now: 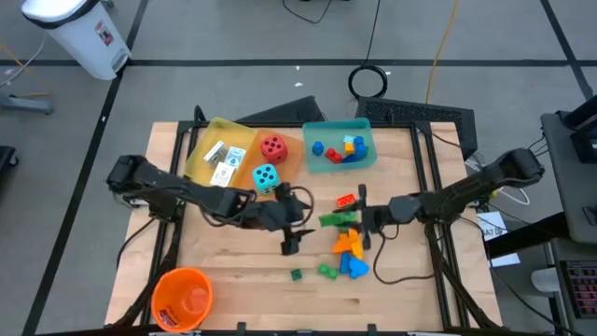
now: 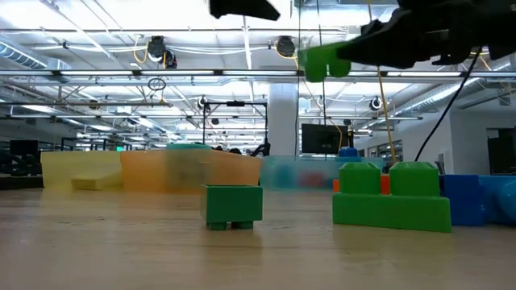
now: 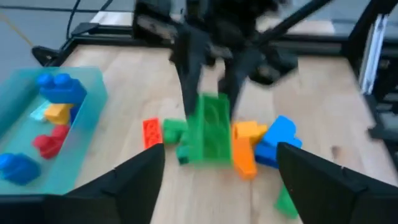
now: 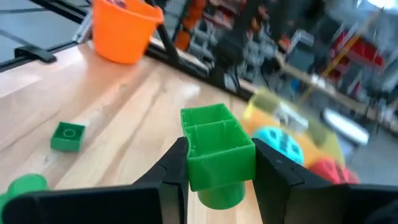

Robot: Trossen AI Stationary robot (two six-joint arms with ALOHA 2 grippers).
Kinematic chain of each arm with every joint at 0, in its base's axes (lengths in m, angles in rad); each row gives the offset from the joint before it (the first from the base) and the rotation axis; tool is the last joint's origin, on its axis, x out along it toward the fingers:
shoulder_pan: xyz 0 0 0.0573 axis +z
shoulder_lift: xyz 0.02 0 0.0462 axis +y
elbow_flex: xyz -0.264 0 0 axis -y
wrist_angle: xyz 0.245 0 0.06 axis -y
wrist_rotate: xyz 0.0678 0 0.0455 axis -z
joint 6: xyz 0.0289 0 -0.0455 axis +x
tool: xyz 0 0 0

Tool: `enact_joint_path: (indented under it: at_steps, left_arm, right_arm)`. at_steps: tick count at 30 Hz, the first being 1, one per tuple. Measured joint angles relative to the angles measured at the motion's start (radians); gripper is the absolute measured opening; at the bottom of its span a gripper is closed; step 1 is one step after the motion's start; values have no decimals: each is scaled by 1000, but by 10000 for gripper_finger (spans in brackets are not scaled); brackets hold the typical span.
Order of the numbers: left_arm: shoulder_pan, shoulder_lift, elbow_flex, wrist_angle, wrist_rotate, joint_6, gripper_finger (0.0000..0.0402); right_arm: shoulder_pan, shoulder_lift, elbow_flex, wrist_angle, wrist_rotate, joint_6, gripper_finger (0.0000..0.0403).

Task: Pick & Place Toys
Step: Put the middle green game piece into the blue bin

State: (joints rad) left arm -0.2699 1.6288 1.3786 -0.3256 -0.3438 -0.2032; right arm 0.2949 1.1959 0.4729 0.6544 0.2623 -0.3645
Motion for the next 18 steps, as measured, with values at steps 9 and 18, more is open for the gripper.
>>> enact_joint_path:
  at_steps: [9, 18]
  left_arm:
    - [78, -298, -476, 411, -19, 45, 258]
    - [193, -430, -826, 770, -19, 43, 252]
  right_arm:
    - [-138, -225, -58, -235, 1, 196, 92]
    - [-371, -309, -153, -308, 363, 308, 92]
